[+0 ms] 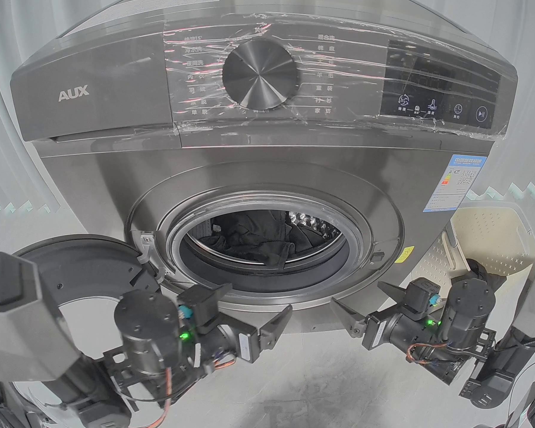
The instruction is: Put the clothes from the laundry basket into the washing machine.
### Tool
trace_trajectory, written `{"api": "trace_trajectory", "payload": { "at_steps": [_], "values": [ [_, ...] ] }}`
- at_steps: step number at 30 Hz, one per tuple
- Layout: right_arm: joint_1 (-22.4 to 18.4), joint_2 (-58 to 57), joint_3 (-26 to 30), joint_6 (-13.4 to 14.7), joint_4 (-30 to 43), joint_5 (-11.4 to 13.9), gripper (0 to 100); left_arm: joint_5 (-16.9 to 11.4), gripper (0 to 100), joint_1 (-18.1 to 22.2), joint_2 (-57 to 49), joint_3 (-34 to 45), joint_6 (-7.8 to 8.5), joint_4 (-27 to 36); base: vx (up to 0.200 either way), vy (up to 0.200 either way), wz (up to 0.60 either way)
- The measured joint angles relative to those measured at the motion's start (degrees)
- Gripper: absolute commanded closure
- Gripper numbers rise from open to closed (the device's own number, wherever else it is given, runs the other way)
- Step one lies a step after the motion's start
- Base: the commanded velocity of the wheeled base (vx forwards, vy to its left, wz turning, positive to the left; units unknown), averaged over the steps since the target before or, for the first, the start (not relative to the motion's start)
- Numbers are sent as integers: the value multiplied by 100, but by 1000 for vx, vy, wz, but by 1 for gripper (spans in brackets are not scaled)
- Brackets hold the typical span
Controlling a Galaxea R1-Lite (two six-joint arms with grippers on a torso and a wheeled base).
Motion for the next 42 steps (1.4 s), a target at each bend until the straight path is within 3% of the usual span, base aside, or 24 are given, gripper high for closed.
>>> {"api": "trace_trajectory", "payload": {
  "at_steps": [11, 19, 25, 29, 34, 42],
  "values": [
    [-385, -1019, 846, -296, 12, -116, 0, 95, 0, -116, -1826, 1670, -52, -172, 0, 0, 0],
    [-711, -1579, 1168, -380, 146, -94, 0, 380, 0, -49, -2673, 1954, 211, -61, -25, 0, 0],
    [-800, -2131, 1191, -477, 1083, -134, 0, 556, 0, -21, -3106, 1976, 336, 268, -200, 0, 0],
    [-816, -2693, 1193, -488, 2144, -149, 0, 629, 0, 72, -3343, 1976, 490, 550, -200, 0, 0],
    [-862, -3437, 1196, -462, 2927, -213, 0, 651, 0, 274, -3878, 1979, 723, 1256, -200, 0, 0],
    [-948, -4524, 1196, -351, 4011, -360, 0, 627, 0, 596, -5209, 1979, 794, 2770, -200, 0, 0]
  ]
}}
